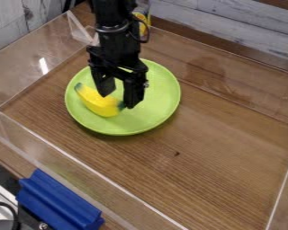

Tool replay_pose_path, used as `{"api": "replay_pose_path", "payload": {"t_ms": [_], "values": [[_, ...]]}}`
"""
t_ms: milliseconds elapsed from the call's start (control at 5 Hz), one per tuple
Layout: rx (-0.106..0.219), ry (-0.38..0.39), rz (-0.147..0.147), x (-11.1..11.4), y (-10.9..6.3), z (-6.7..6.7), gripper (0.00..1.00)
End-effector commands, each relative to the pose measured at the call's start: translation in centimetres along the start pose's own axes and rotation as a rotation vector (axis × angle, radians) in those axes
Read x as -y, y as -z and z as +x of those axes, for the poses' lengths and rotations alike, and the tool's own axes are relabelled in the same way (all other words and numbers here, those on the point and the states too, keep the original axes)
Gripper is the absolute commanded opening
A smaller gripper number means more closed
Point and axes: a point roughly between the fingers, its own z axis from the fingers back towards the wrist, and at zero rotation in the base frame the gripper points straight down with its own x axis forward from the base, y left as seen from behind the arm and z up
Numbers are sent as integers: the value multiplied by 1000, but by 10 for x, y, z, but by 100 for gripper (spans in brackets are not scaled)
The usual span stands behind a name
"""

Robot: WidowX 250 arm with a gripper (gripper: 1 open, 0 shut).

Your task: Remove the banana from inside the green plate and put it on the table

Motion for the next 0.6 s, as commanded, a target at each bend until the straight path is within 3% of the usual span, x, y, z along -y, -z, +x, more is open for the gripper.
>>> {"api": "replay_pose_path", "payload": {"t_ms": [0, 200, 400], "values": [[28, 11, 19, -3, -4, 3, 100], [28, 20, 25, -4, -1, 3, 0], [29, 25, 33, -4, 0, 4, 0]]}}
